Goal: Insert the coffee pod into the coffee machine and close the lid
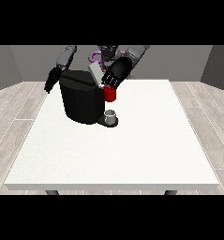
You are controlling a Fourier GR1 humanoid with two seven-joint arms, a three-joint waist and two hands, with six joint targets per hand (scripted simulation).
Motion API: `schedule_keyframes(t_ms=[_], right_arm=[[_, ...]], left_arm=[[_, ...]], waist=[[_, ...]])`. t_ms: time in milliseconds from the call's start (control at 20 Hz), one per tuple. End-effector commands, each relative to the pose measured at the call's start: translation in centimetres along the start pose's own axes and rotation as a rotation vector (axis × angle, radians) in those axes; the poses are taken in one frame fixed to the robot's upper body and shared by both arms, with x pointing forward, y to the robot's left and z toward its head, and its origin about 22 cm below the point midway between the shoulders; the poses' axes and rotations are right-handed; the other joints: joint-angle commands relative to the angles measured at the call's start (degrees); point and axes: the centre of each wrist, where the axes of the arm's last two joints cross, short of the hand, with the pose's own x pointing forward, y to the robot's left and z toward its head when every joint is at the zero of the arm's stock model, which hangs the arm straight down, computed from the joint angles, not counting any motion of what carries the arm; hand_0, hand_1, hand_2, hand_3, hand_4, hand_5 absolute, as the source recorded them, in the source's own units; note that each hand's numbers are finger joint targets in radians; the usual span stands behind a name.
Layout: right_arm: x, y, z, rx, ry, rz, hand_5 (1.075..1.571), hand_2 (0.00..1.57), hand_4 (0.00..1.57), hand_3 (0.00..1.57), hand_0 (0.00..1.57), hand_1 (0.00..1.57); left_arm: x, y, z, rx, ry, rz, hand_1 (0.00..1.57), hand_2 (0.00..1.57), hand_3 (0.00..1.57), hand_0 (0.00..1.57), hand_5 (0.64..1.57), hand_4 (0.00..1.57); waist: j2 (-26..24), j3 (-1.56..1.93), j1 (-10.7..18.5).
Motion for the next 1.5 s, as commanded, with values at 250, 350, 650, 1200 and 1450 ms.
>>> schedule_keyframes(t_ms=[250, 350, 650, 1200, 1450], right_arm=[[0.1, 0.9, 1.5, 0.035, -0.046, -0.009, 1.571, 0.00, 0.00, 0.00, 0.00, 0.00], [0.9, 1.1, 0.2, -0.004, -0.042, -0.007, 1.571, 0.00, 0.00, 0.00, 0.00, 0.00], [1.1, 0.2, 0.1, 0.011, -0.027, -0.006, 1.571, 0.00, 0.00, 0.00, 0.00, 0.00], [2.4, 0.2, -0.5, 0.014, -0.087, 0.033, 1.571, 0.00, 0.00, 0.00, 0.00, 0.00], [1.2, 0.9, -0.2, 0.005, -0.035, 0.023, 1.571, 0.00, 0.22, 0.00, 0.00, 0.00]], left_arm=[[-3.4, 0.4, 1.5, 0.040, 0.028, -0.125, 1.17, 1.19, 1.07, 1.17, 1.571, 0.00], [-1.7, 0.4, 0.8, 0.044, -0.006, -0.150, 1.16, 1.18, 1.05, 1.16, 1.571, 0.00], [-2.3, 1.8, 1.2, 0.056, -0.001, -0.106, 1.11, 1.13, 0.97, 1.11, 1.571, 0.00], [-1.9, 4.2, 1.7, 0.191, -0.051, -0.127, 1.23, 1.21, 0.97, 1.23, 1.571, 0.00], [-0.6, 1.5, 0.6, 0.147, -0.090, -0.194, 1.09, 1.07, 0.80, 1.09, 1.571, 0.00]], waist=[[1.10, -0.01, -2.80], [2.62, 0.01, -1.09], [2.19, 0.01, -2.16], [6.35, 0.02, -4.23], [3.91, 0.03, -2.43]])
